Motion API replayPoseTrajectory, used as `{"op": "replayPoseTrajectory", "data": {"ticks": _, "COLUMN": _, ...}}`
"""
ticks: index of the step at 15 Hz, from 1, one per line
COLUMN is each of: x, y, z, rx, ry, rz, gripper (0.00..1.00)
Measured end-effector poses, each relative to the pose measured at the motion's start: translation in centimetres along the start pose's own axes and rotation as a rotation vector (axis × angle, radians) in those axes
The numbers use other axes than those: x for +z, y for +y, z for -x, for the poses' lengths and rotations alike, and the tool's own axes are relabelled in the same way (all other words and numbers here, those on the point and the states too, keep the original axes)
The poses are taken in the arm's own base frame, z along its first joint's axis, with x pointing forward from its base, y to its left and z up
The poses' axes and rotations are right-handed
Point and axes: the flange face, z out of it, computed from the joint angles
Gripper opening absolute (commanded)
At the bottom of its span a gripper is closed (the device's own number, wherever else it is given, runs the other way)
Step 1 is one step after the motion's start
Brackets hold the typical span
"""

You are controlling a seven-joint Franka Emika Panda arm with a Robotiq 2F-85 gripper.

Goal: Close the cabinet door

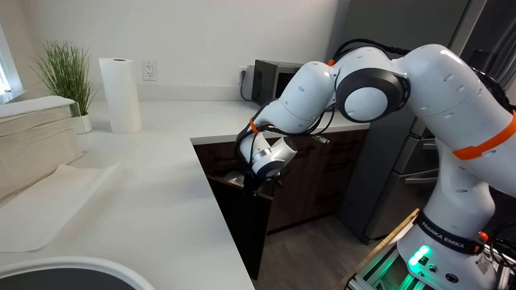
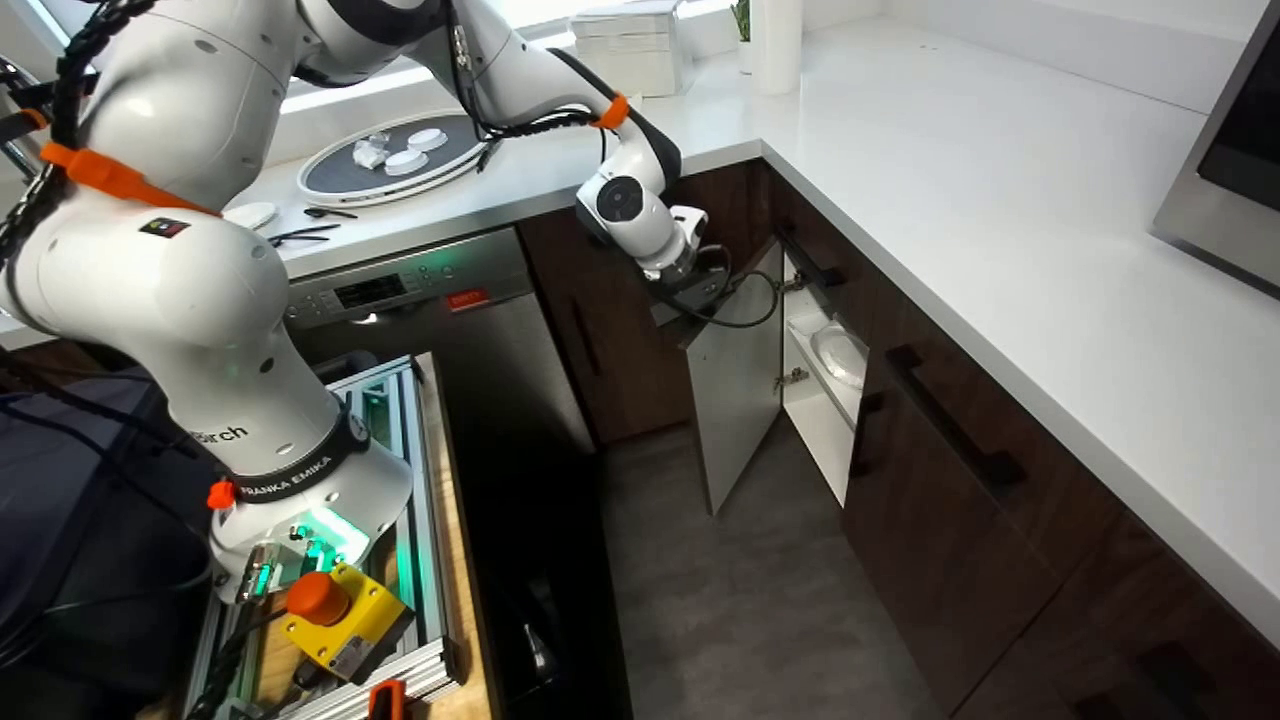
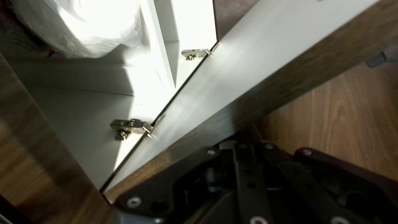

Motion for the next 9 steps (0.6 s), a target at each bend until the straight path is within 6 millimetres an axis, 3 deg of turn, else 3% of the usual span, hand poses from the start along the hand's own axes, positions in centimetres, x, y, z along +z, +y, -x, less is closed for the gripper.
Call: {"op": "replayPoseTrajectory", "data": {"ticks": 9, "x": 0.5, "y": 3.2, "z": 4.3, "rx": 0.306, "ry": -0.091, "rz": 0.240, "gripper": 0.00}}
